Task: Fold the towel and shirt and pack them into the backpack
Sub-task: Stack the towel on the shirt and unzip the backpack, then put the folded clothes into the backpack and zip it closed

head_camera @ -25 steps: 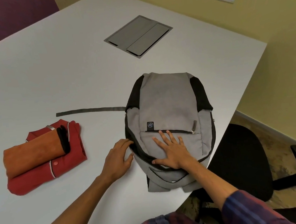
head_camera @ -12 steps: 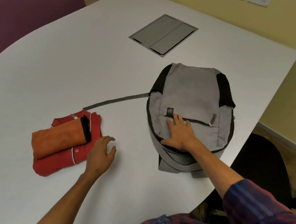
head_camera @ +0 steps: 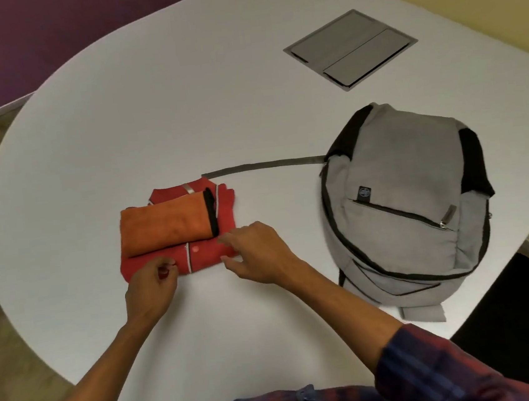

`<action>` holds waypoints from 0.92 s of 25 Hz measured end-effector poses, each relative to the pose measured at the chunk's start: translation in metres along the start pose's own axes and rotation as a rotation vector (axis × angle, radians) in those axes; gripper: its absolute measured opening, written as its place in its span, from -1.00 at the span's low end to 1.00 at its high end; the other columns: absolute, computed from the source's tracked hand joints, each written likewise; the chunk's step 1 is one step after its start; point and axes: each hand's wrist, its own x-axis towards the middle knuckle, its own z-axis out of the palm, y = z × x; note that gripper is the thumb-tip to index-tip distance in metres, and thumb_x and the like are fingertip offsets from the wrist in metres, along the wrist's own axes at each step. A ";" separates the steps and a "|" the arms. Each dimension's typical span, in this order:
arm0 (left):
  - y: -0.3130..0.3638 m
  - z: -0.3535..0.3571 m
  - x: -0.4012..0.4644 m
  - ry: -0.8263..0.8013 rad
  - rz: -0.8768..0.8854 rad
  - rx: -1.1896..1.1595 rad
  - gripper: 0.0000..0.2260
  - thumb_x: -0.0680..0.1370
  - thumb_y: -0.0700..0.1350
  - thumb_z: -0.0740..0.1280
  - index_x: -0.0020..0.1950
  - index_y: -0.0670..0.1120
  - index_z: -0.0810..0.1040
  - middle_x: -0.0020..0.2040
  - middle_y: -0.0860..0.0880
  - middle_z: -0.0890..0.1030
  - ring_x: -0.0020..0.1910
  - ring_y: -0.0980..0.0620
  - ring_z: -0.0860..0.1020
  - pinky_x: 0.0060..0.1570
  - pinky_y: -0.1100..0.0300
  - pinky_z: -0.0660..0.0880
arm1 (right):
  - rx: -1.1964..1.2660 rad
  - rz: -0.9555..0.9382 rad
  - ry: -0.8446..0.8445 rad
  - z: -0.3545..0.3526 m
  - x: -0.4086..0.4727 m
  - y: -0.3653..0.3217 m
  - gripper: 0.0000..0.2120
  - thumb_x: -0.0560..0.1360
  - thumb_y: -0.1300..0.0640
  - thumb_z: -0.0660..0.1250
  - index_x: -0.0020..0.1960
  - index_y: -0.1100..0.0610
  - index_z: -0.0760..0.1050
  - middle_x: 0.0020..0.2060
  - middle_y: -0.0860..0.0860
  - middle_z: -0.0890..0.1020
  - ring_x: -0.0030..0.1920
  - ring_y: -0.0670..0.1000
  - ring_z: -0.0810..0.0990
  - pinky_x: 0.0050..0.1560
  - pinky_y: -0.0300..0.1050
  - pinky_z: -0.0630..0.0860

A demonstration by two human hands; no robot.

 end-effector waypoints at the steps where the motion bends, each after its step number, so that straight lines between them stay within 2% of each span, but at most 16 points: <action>1: -0.010 -0.005 0.001 -0.001 -0.019 -0.003 -0.87 0.53 -0.10 0.34 0.05 -0.06 0.61 -0.05 -0.01 0.66 -0.07 -0.04 0.60 -0.11 0.09 0.48 | -0.029 -0.019 0.000 0.008 0.015 -0.010 -0.73 0.50 0.00 0.33 0.11 0.13 0.56 -0.09 0.04 0.67 -0.15 0.09 0.62 -0.08 -0.02 0.52; 2: -0.017 -0.009 0.002 -0.006 -0.033 -0.008 -0.86 0.53 -0.10 0.35 0.05 -0.06 0.61 -0.06 -0.01 0.66 -0.10 -0.01 0.59 -0.11 0.09 0.47 | -0.057 -0.026 -0.003 0.017 0.030 -0.018 -0.72 0.48 0.00 0.35 0.12 0.13 0.54 -0.06 0.04 0.65 -0.13 0.09 0.61 -0.09 -0.02 0.52; 4: -0.030 -0.015 0.005 -0.016 -0.055 -0.021 -0.86 0.52 -0.09 0.36 0.05 -0.08 0.62 -0.07 -0.01 0.66 -0.15 0.05 0.55 -0.14 0.12 0.45 | -0.125 -0.030 -0.034 0.034 0.058 -0.029 -0.60 0.45 -0.01 0.38 0.23 0.12 0.47 0.13 0.08 0.59 0.02 0.10 0.58 0.00 -0.01 0.51; 5: -0.035 -0.017 0.006 -0.024 -0.056 -0.027 -0.86 0.53 -0.09 0.36 0.05 -0.08 0.62 -0.08 -0.01 0.65 -0.16 0.06 0.54 -0.15 0.13 0.44 | -0.170 -0.035 -0.066 0.044 0.071 -0.032 -0.48 0.44 -0.04 0.40 0.33 0.13 0.40 0.26 0.11 0.51 0.16 0.12 0.54 0.11 0.03 0.48; 7: -0.046 -0.020 0.008 -0.041 -0.047 -0.041 -0.86 0.53 -0.10 0.36 0.04 -0.08 0.62 -0.08 0.00 0.65 -0.17 0.07 0.53 -0.16 0.14 0.44 | -0.288 -0.032 -0.162 0.063 0.094 -0.039 -0.19 0.40 -0.13 0.45 0.50 0.15 0.18 0.48 0.19 0.25 0.43 0.20 0.30 0.37 0.14 0.28; 9: -0.054 -0.021 0.009 -0.054 -0.033 -0.060 -0.87 0.52 -0.12 0.36 0.04 -0.08 0.63 -0.07 0.02 0.65 -0.14 0.09 0.53 -0.15 0.15 0.44 | -0.379 0.012 -0.230 0.080 0.112 -0.044 0.05 0.33 -0.20 0.50 0.56 0.17 -0.02 0.54 0.22 0.05 0.53 0.25 0.06 0.47 0.24 0.07; 12: -0.061 -0.021 0.009 -0.067 -0.026 -0.080 -0.88 0.52 -0.13 0.36 0.03 -0.06 0.63 -0.09 0.09 0.62 -0.12 0.11 0.53 -0.14 0.16 0.43 | -0.459 0.108 -0.276 0.103 0.124 -0.049 0.23 0.24 -0.17 0.57 0.57 0.17 -0.18 0.55 0.25 -0.05 0.54 0.29 -0.05 0.47 0.27 0.01; 14: -0.065 -0.019 0.007 -0.077 -0.029 -0.083 -0.90 0.52 -0.12 0.36 0.02 -0.03 0.62 -0.10 0.11 0.61 -0.15 0.10 0.53 -0.17 0.16 0.43 | -0.491 0.143 -0.256 0.113 0.126 -0.051 0.19 0.29 -0.11 0.56 0.57 0.17 -0.19 0.54 0.29 -0.03 0.53 0.32 -0.01 0.46 0.27 0.07; 16: -0.068 -0.014 0.003 -0.105 -0.023 -0.075 -0.90 0.52 -0.10 0.36 0.01 0.00 0.62 -0.10 0.12 0.62 -0.16 0.08 0.55 -0.18 0.16 0.45 | -0.518 0.142 -0.230 0.118 0.127 -0.050 0.07 0.38 -0.07 0.50 0.57 0.17 -0.16 0.53 0.32 0.03 0.52 0.33 0.07 0.44 0.27 0.14; 19: -0.071 -0.004 -0.005 -0.170 -0.003 -0.096 -0.87 0.52 -0.04 0.34 0.03 0.02 0.62 -0.05 0.11 0.64 -0.07 0.08 0.59 -0.12 0.13 0.52 | -0.397 0.111 -0.255 0.105 0.137 -0.048 -0.17 0.49 -0.05 0.38 0.55 0.18 -0.01 0.49 0.31 0.17 0.47 0.32 0.22 0.37 0.24 0.28; 21: -0.066 0.000 -0.006 -0.173 0.004 -0.150 -0.75 0.50 0.07 0.29 0.10 0.01 0.59 -0.02 0.10 0.63 -0.03 0.06 0.59 -0.09 0.10 0.53 | -0.302 0.085 -0.232 0.086 0.147 -0.045 -0.41 0.52 -0.02 0.29 0.45 0.16 0.20 0.38 0.27 0.38 0.32 0.26 0.42 0.10 0.13 0.44; 22: -0.060 0.000 -0.005 -0.152 0.010 -0.182 -0.69 0.49 0.10 0.27 0.16 0.00 0.55 0.01 0.09 0.62 -0.02 0.05 0.59 -0.08 0.09 0.53 | -0.272 0.068 -0.201 0.076 0.151 -0.045 -0.53 0.52 -0.01 0.25 0.37 0.15 0.29 0.26 0.22 0.50 0.19 0.22 0.52 -0.06 0.05 0.43; 23: -0.055 0.000 -0.002 -0.120 0.008 -0.213 -0.64 0.50 0.12 0.29 0.23 -0.01 0.49 0.06 0.07 0.59 0.02 0.04 0.57 -0.06 0.07 0.53 | -0.243 0.064 -0.174 0.066 0.153 -0.044 -0.61 0.52 0.00 0.22 0.29 0.14 0.35 0.12 0.18 0.57 0.07 0.19 0.57 -0.13 0.00 0.40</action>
